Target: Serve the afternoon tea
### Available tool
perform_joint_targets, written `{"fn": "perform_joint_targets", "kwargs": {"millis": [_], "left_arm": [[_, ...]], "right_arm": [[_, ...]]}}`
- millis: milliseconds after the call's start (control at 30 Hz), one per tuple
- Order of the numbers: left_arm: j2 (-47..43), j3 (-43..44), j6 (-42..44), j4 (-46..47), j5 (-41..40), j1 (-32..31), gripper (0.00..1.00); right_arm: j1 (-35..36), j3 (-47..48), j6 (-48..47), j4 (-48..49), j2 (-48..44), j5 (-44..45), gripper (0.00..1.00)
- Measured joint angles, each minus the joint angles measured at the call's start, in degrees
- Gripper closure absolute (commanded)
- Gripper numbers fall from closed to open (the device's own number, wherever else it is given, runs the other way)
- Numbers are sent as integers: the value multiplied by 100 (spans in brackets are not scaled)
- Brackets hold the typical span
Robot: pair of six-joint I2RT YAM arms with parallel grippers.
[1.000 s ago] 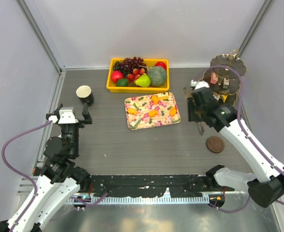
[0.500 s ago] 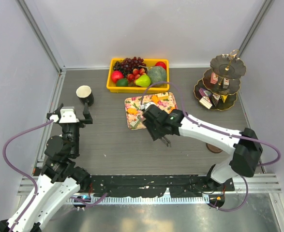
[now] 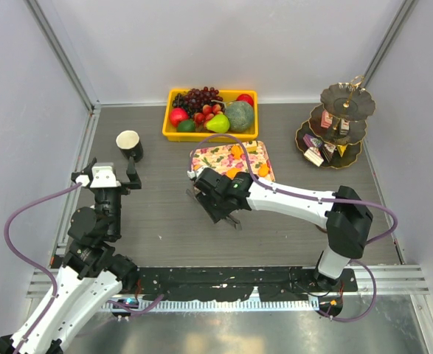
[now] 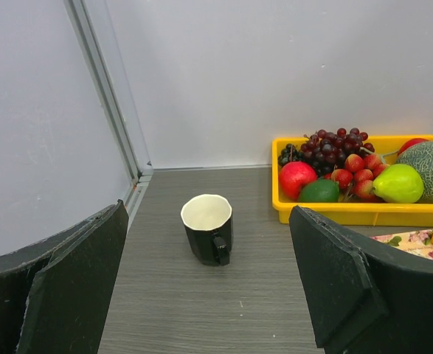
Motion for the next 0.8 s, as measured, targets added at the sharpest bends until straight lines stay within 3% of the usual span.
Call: {"fn": "perform_joint_targets", "kwargs": {"millis": [800], "left_arm": [[0,0,2,0,-2,-7,1]], "right_arm": [[-199,-369,-339,-1193,-291,1443,56]]}}
